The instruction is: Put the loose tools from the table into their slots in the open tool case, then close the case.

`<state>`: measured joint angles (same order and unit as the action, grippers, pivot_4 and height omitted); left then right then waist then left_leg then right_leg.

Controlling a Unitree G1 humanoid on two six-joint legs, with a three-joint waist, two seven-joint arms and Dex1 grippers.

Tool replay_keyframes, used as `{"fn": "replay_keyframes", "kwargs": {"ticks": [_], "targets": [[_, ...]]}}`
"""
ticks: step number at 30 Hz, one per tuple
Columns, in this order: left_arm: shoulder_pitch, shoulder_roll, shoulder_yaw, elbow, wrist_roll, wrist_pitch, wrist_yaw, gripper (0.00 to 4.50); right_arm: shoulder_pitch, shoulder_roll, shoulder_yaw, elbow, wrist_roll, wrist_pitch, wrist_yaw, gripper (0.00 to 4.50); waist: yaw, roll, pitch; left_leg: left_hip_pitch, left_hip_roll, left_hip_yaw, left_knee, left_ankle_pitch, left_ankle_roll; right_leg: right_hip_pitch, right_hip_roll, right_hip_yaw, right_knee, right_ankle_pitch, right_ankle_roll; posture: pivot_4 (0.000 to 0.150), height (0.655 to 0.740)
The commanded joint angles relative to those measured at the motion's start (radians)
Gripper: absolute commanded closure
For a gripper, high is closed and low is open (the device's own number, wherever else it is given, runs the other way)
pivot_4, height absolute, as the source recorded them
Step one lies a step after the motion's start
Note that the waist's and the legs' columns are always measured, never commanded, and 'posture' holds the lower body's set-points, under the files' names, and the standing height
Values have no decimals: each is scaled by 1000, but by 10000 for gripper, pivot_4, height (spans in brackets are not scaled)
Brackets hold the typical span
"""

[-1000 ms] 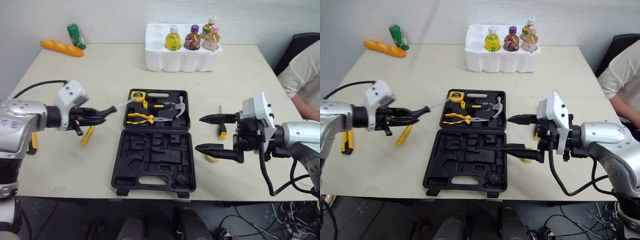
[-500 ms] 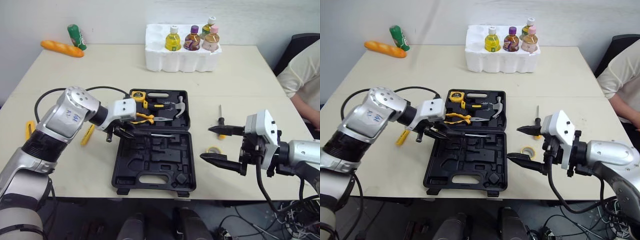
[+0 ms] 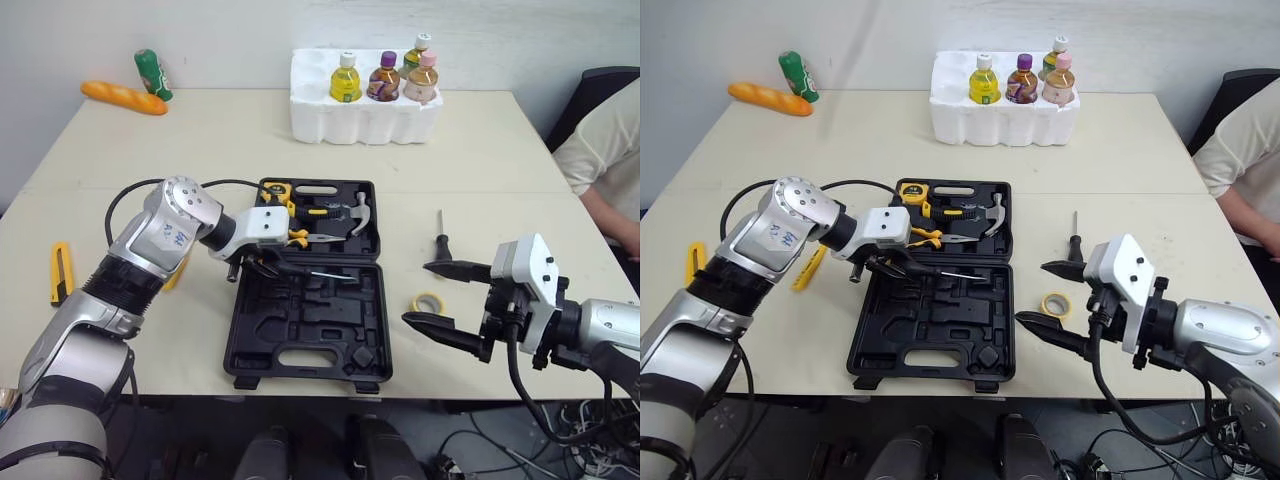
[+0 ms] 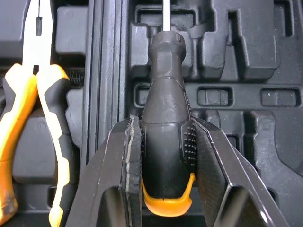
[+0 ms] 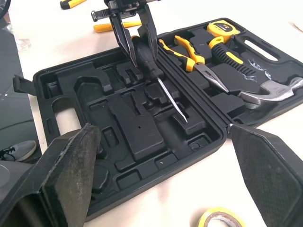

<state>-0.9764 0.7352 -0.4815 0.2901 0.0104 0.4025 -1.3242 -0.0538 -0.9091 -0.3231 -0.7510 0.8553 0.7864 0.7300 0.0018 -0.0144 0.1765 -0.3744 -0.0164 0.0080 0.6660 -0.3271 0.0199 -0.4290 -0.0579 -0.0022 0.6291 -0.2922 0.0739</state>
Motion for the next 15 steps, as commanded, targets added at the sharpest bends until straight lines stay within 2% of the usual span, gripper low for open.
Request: {"fn": "replay_keyframes", "kwargs": {"ticks": [1,14,15], "targets": [[-19,15,22,26,43,-17,-3,34421,-8,-10,-19,-29,19,-8,-6,0,0,0,0,0,0,0,0,0,0,0,0,0,0,0,0,1500,7367],[-4,-7,37,32,64,-46,-9,34421,-33,-7,5,-13,7,-14,-6,0,3,0,0,0,0,0,1,0,0,0,0,0,1,0,0,1500,7367],[-4,-10,42,31,59,-43,-13,24293,-34,-6,7,-12,7,-14,-7,0,3,0,0,0,0,0,1,0,0,0,0,0,1,0,0,1500,7367]]}}
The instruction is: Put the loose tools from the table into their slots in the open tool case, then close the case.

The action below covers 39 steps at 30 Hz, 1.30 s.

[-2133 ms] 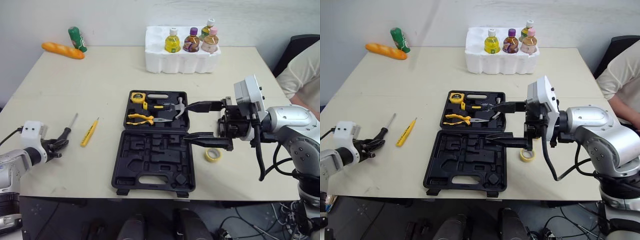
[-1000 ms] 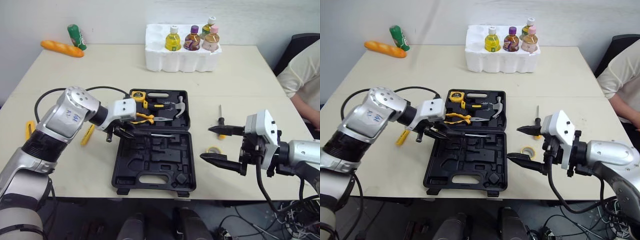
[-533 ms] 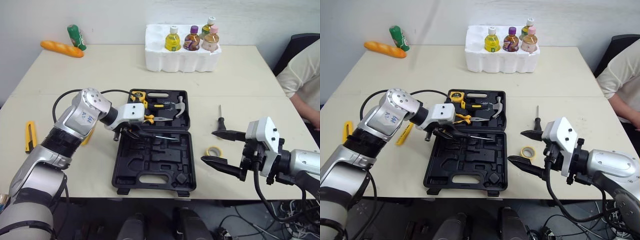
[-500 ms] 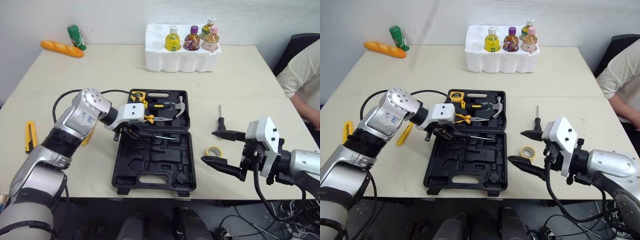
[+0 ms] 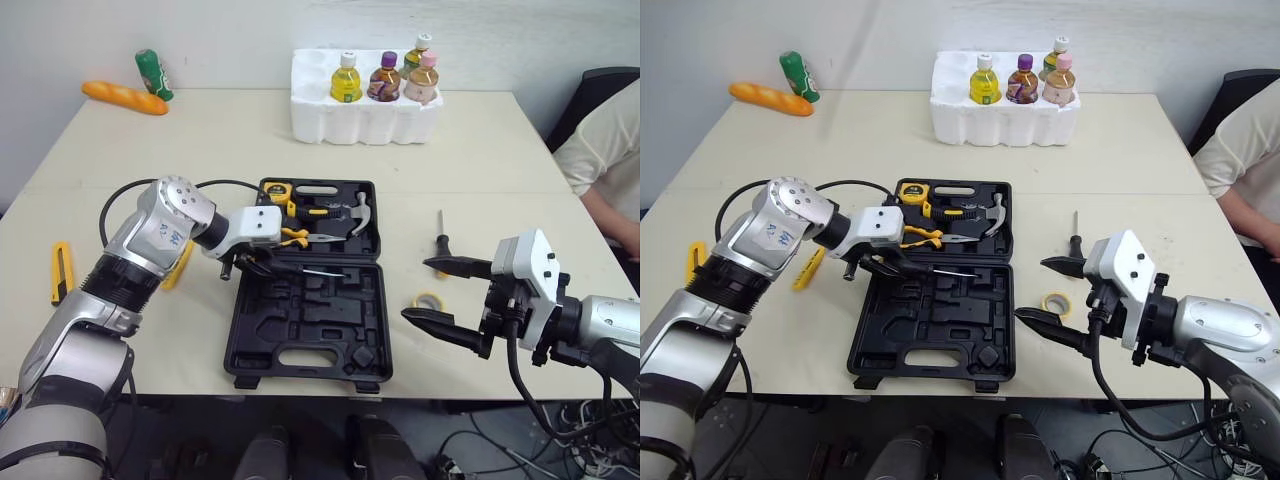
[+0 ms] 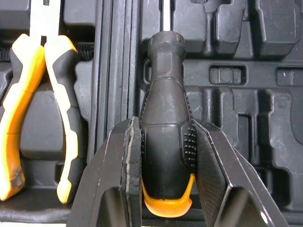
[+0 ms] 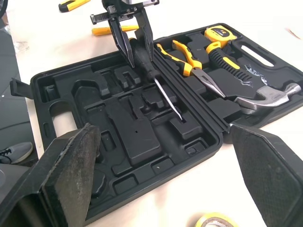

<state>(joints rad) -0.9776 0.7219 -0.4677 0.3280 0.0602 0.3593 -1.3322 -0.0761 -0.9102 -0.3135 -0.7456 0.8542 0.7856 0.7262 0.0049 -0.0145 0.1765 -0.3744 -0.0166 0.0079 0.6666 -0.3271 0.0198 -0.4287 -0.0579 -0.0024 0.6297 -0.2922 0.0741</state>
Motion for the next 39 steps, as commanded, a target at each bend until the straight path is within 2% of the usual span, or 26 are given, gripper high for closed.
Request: {"fn": "replay_keyframes", "kwargs": {"ticks": [1,5,6,7,10,11,14,18,21,39], "targets": [[-4,0,35,-7,2,8,-8,21767,-14,-3,1,-17,6,-14,-4,0,0,0,0,0,0,0,0,0,0,0,0,0,0,0,0,1500,7367],[-14,-22,89,-2,-60,80,-30,3901,-15,2,12,-19,3,-16,-10,0,5,0,0,0,0,0,1,0,0,0,0,0,2,0,0,1500,7367],[-11,-24,107,9,-78,83,-39,719,-16,4,15,-20,3,-17,-11,0,4,0,0,0,0,0,2,0,0,0,0,0,2,0,0,1500,7367],[-2,-24,126,25,-89,65,-41,719,-15,6,18,-21,2,-18,-14,0,4,0,0,0,0,0,2,0,0,0,0,0,2,0,0,1500,7367],[61,-27,200,63,-145,-150,-56,719,-12,14,26,-22,-3,-23,-23,0,2,0,0,0,0,0,1,0,0,0,0,0,2,0,0,1500,7367],[82,-40,233,80,-178,-218,-67,3402,-11,18,27,-21,-3,-25,-25,0,-2,0,0,0,0,0,1,0,0,0,0,0,2,0,0,1500,7367],[113,-110,351,192,-279,-271,-58,13155,-9,29,33,-22,-7,-26,-30,0,0,0,0,0,0,0,2,2,-3,0,0,0,2,0,0,1500,7367],[135,-155,390,271,-316,-266,-64,31626,-16,35,44,-11,-15,-28,-28,0,4,0,0,0,0,0,4,1,-1,0,0,0,4,0,0,1500,7367],[128,-182,397,327,-298,-303,-45,44713,-24,33,49,-2,-19,-29,-24,0,6,0,0,0,0,1,4,0,-1,0,0,0,4,0,0,1500,7367],[88,-233,289,540,-96,-491,21,44913,-21,21,57,18,-44,-41,3,0,17,-1,-1,0,-1,2,7,0,0,0,0,0,6,0,0,1500,7367]]}}
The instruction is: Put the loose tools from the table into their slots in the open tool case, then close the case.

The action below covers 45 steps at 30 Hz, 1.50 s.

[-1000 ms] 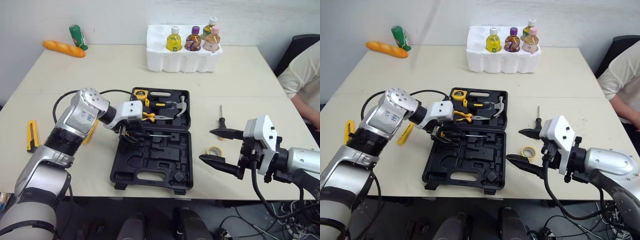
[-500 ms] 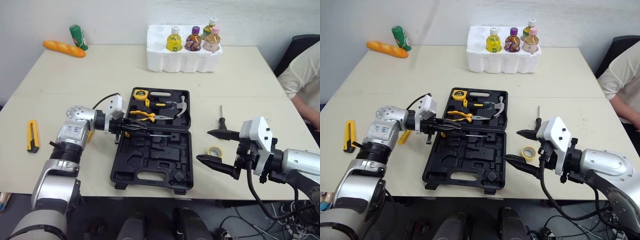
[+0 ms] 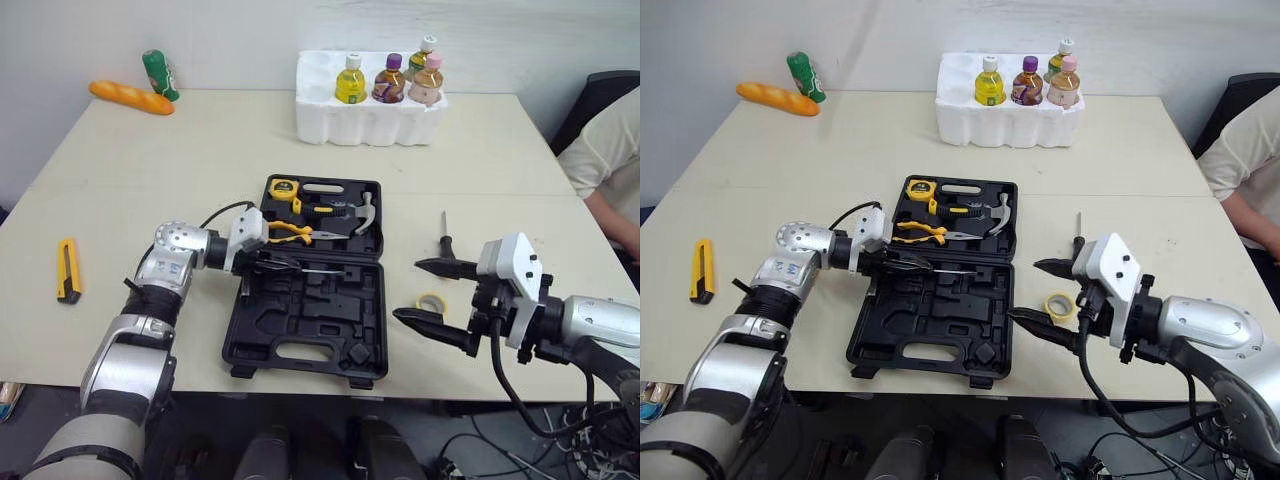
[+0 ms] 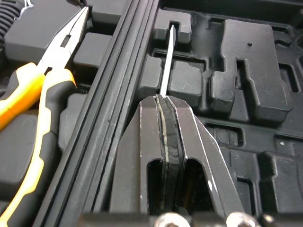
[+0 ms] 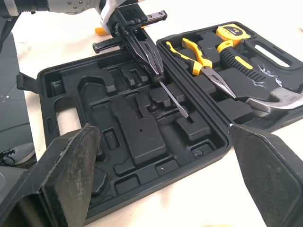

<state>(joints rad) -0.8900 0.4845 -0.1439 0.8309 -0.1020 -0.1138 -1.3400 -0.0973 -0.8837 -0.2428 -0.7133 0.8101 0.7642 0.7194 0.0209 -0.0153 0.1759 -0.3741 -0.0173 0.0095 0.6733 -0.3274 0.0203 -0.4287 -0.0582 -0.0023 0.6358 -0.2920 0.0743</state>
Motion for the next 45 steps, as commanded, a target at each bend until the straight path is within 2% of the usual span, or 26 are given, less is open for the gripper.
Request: {"fn": "replay_keyframes", "kwargs": {"ticks": [1,7,12,15,18,22,23,24,27,30,32,36,40,45], "targets": [[-1,7,-45,44,78,-23,28,44913,1,-7,-13,-15,-1,-20,11,0,1,0,0,0,0,0,1,0,1,0,0,0,0,0,0,1500,7367],[14,17,-118,70,160,-72,35,44913,4,-10,-13,-10,-15,-24,20,0,1,0,-3,4,0,0,2,-2,4,3,0,1,0,0,0,1500,7367],[-8,8,-167,130,237,-68,120,44913,4,-9,-13,-8,-25,-25,23,0,2,-2,-16,7,0,0,2,-2,4,7,-1,1,-2,0,0,1500,7367],[-18,1,-183,142,243,-48,121,44913,13,-7,-12,-12,-31,-25,22,0,0,-2,-19,23,0,0,-6,-4,6,23,-2,1,-9,0,0,1500,7367],[-16,-1,-164,118,211,-22,99,44913,28,-6,-13,-14,-41,-27,21,0,-3,-2,-21,39,1,-1,-10,-5,6,40,-3,1,-15,0,0,1500,7367],[24,20,-57,-19,67,67,28,44913,45,1,-31,6,-49,-37,22,0,-11,-2,-21,37,1,-2,-10,-5,6,36,-3,1,-15,0,0,1500,7367],[42,26,-28,-65,33,95,21,38672,49,2,-38,13,-49,-41,23,0,-17,-2,-21,35,2,-2,-11,-5,5,35,-3,0,-14,0,0,1500,7367],[75,40,19,-140,-23,159,18,36012,50,2,-49,33,-53,-47,25,0,-21,-2,-21,32,2,-2,-11,-5,5,32,-3,0,-14,-1,0,1500,7367],[225,97,176,-407,-185,361,74,23702,52,-9,-92,113,-68,-66,39,0,-31,-3,-20,16,2,-1,-9,-4,3,14,-3,1,-10,-1,0,1500,7367],[400,124,337,-630,-269,501,237,10267,64,-29,-139,204,-93,-92,72,0,-30,-2,-19,11,2,-3,-9,-3,1,9,-2,0,-8,-1,0,1500,7367],[521,122,455,-725,-283,505,359,1450,70,-45,-169,287,-126,-122,98,0,-24,-2,-18,10,2,-3,-9,-3,1,8,-2,0,-10,-1,0,1500,7367],[758,149,677,-826,-365,581,443,622,52,-82,-209,480,-193,-188,142,0,-22,-1,-14,14,2,-2,-9,-4,3,12,-3,0,-11,-1,0,1500,7367],[984,132,900,-876,-400,592,551,622,12,-92,-212,668,-266,-262,151,0,-24,-1,-12,20,2,-2,-12,-5,3,17,-3,0,-13,-2,-2,1500,7367],[1165,119,1094,-796,-400,550,646,622,3,-103,-229,815,-330,-331,162,0,-21,1,-11,20,2,-2,-15,-5,2,17,-3,0,-15,-2,-3,1500,7367]]}}
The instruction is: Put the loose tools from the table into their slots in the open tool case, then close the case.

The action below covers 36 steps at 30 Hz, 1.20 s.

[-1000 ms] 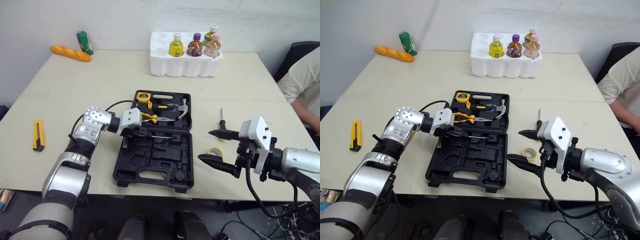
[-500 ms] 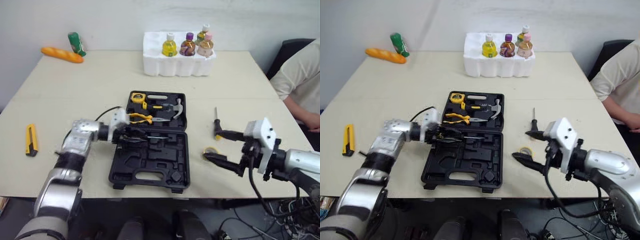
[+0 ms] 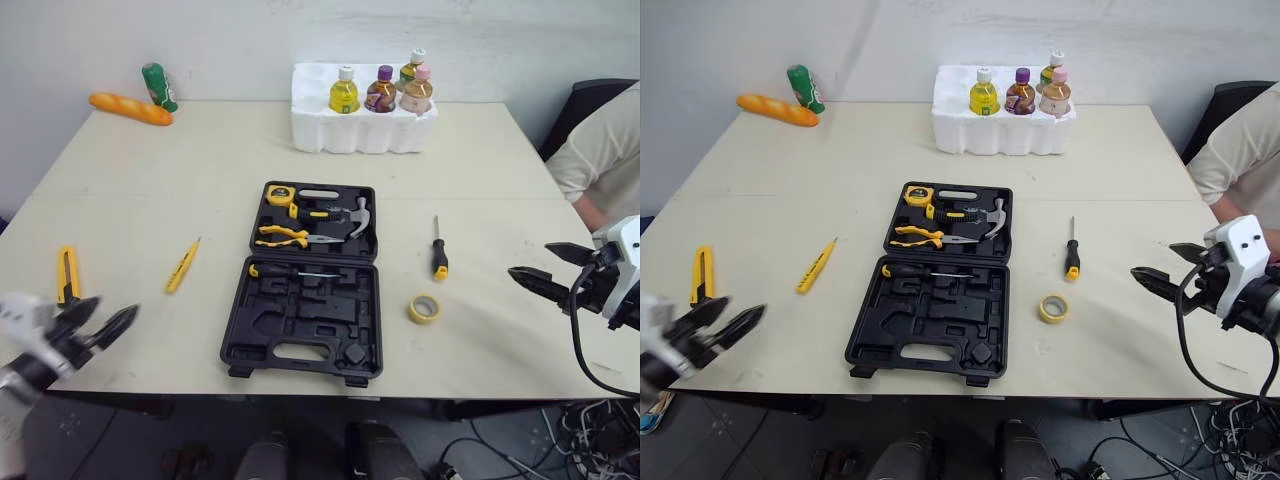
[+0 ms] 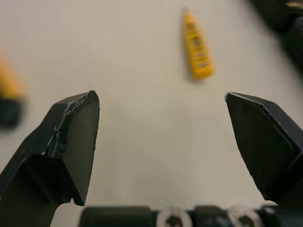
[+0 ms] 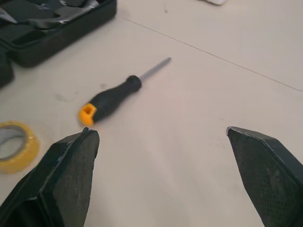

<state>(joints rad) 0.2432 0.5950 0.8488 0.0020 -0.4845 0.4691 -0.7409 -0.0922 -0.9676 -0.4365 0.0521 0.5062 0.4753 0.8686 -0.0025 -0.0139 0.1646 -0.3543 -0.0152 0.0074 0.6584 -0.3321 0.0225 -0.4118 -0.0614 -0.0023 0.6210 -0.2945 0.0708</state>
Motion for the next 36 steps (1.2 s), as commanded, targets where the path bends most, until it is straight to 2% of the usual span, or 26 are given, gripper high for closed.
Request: {"fn": "replay_keyframes", "kwargs": {"ticks": [1,6,9,14,17,20,26,30,36], "targets": [[42,18,126,68,-17,-44,63,622,1,-27,-40,79,-39,-57,22,0,5,0,0,0,0,0,-1,0,0,0,0,0,0,0,0,1500,7367],[33,79,154,199,24,-89,150,622,-4,-50,-52,182,-77,-110,50,0,14,3,2,0,0,2,-2,0,0,0,-3,-2,-1,-3,-5,1500,7367],[26,85,134,188,1,-70,158,622,-22,-42,-49,181,-73,-107,44,0,8,3,1,0,0,2,-5,1,1,0,-3,-2,-2,-3,-5,1500,7367],[23,75,46,31,-57,-10,108,622,11,7,-40,15,-28,-42,24,0,0,3,2,0,1,3,-10,1,-1,-2,-3,-3,-3,-1,-2,1500,7367],[30,84,-44,-126,-110,39,43,622,47,63,-24,-165,20,36,-16,0,0,5,3,0,1,3,-10,1,-2,-2,-3,-3,-3,-1,-3,1500,7367],[-21,118,-107,-233,-198,128,10,622,63,135,-1,-349,79,142,-110,0,0,6,3,0,1,3,-10,1,-2,-2,-3,-3,-4,-1,-3,1500,7367],[-184,216,-309,-454,-351,247,-79,622,-6,385,88,-636,108,401,-521,0,-2,7,4,0,2,2,-10,3,-5,-2,-3,-3,-2,-1,-3,1500,7367],[-352,262,-472,-502,-386,262,-149,622,-91,510,123,-689,84,586,-740,0,-2,9,6,-1,2,2,-10,4,-6,-4,-3,-4,-2,-1,-3,1500,7367],[-650,226,-716,-420,-341,241,-249,622,-186,591,211,-696,22,706,-878,0,-4,10,6,-5,1,2,-10,5,-7,-8,-1,-5,-1,-1,-3,1500,7367]]}}
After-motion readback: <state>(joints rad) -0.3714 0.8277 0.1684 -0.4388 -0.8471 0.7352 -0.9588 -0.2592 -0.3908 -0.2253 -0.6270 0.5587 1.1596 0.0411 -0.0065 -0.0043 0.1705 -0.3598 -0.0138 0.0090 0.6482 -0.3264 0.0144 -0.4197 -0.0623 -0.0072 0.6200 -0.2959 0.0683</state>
